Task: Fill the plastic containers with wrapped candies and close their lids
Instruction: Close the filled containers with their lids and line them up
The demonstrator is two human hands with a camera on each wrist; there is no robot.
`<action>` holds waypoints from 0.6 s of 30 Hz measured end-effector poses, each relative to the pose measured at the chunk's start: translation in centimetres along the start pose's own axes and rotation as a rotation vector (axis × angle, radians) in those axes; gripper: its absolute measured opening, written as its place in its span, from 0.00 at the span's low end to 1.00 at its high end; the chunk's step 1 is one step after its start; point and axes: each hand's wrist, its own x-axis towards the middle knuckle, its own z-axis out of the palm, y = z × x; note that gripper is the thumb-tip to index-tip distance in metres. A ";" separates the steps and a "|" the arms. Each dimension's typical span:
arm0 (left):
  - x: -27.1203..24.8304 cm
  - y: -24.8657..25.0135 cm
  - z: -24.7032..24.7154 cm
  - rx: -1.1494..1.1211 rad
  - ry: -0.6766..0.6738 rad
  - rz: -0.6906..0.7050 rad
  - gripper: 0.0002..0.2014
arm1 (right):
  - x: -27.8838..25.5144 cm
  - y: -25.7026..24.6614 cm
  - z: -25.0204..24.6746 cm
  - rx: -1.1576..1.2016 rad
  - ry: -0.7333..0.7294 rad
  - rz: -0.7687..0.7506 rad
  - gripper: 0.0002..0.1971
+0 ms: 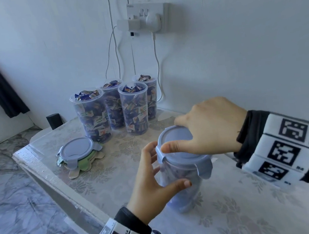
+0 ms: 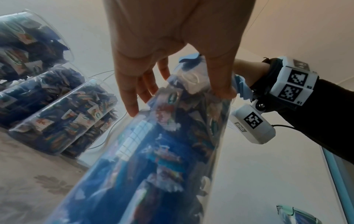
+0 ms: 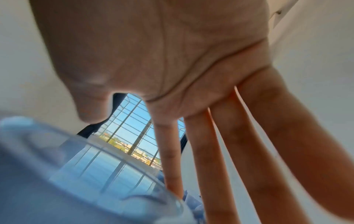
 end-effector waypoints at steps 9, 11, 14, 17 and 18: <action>0.5 -0.1 -0.5 -0.007 -0.028 -0.033 0.43 | 0.6 2.9 0.6 0.464 -0.352 -0.350 0.49; 0.6 0.0 -0.5 -0.011 -0.038 -0.030 0.42 | 0.8 2.7 0.7 0.464 -0.323 -0.347 0.47; 0.6 0.1 -0.6 -0.006 -0.044 -0.028 0.40 | 0.7 2.6 0.4 0.440 -0.302 -0.353 0.44; 0.6 0.2 -0.6 -0.001 -0.045 -0.028 0.38 | 0.5 2.4 0.4 0.415 -0.257 -0.351 0.43; 0.6 0.2 -0.5 -0.001 -0.046 -0.024 0.38 | 0.5 2.3 0.5 0.403 -0.238 -0.343 0.42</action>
